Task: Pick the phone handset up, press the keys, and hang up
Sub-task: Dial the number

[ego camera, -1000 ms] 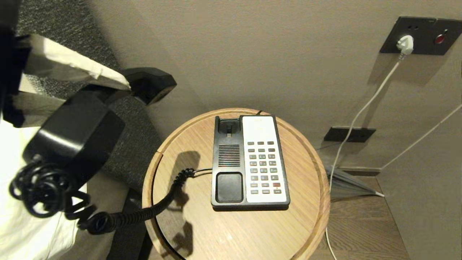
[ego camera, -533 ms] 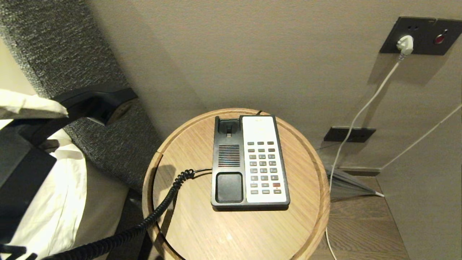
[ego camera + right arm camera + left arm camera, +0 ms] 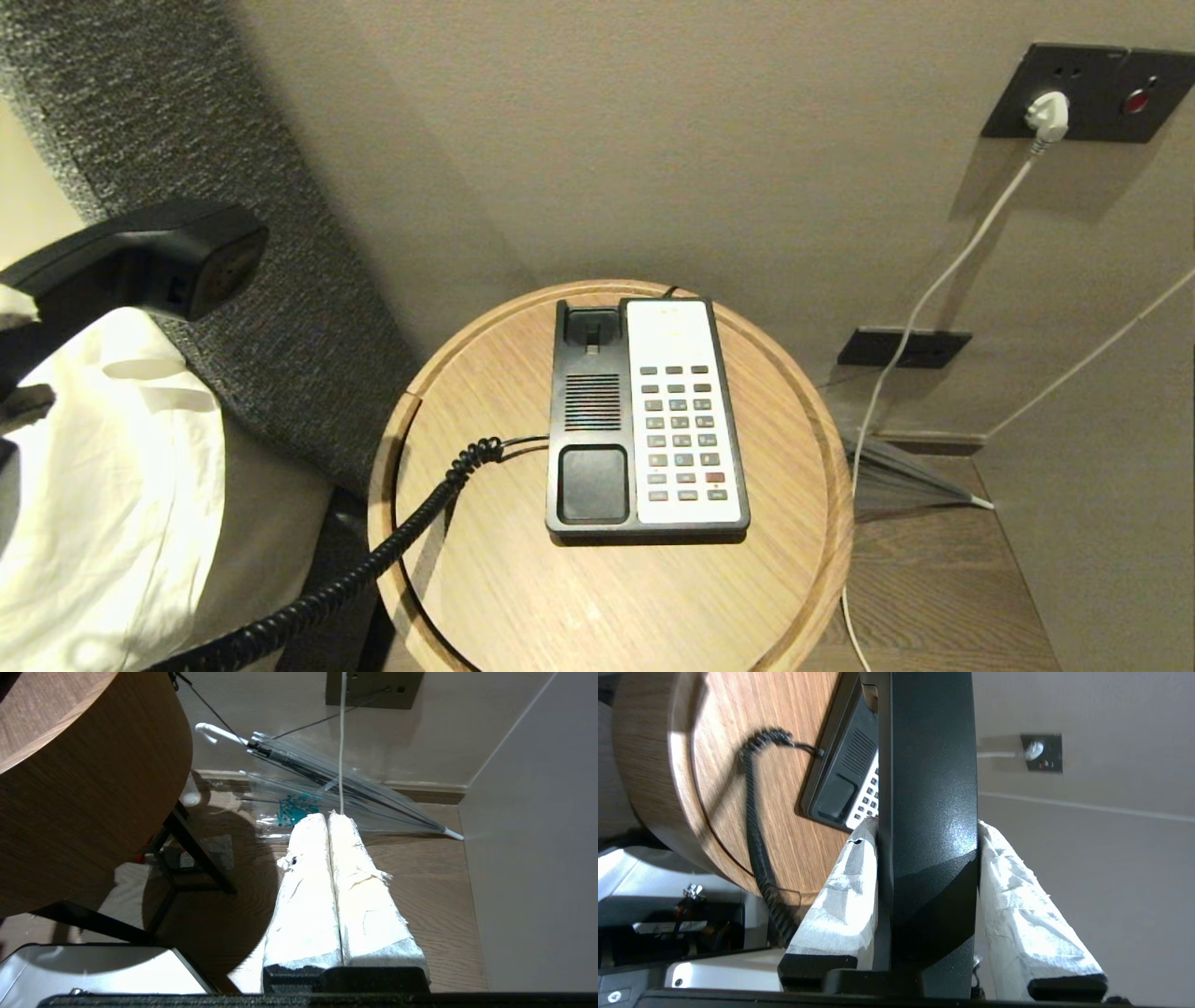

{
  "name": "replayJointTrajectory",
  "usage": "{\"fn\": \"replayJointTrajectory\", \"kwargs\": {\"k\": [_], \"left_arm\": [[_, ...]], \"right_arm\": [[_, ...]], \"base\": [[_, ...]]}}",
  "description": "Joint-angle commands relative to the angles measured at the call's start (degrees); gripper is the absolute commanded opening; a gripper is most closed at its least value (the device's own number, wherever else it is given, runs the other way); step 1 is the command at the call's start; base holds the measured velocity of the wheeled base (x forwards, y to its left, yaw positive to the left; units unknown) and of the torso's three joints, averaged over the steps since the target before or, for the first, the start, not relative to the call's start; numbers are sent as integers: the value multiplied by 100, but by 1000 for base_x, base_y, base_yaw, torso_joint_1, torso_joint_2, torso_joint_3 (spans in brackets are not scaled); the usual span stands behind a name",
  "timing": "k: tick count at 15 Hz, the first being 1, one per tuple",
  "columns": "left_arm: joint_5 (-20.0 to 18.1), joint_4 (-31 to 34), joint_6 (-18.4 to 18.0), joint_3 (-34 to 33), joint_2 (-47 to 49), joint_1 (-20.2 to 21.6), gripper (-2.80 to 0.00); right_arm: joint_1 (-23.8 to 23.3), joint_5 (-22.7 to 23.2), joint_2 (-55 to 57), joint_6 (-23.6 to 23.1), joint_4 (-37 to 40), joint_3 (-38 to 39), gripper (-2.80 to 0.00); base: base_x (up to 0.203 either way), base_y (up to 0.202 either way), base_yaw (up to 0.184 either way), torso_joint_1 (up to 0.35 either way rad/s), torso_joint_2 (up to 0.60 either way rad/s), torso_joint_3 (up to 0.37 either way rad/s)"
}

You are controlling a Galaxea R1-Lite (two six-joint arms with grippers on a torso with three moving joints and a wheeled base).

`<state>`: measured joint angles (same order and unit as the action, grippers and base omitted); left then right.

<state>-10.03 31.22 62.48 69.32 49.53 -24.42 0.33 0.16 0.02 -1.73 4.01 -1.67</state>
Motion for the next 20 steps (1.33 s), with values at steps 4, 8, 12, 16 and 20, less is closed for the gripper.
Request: {"fn": "replayJointTrajectory", "kwargs": {"k": [4,8,12,16,20], "left_arm": [[-321,40,34,-198,-257,121,-280],[-507,57,50,-358,-479,121,-280],[-684,16,80,-583,-573,148,-280],[-708,16,72,-637,-601,148,-280],[-763,24,72,-803,-717,139,-280]], "right_arm": [[2,2,-43,1,3,0,-280],[2,2,-46,-8,3,0,-280],[2,2,-46,-20,3,0,-280],[2,9,-46,-38,19,-17,-280],[2,75,-46,82,207,-572,-280]], "base": [[0,0,0,0,0,0],[0,0,0,0,0,0],[0,0,0,0,0,0],[0,0,0,0,0,0],[0,0,0,0,0,0]]}}
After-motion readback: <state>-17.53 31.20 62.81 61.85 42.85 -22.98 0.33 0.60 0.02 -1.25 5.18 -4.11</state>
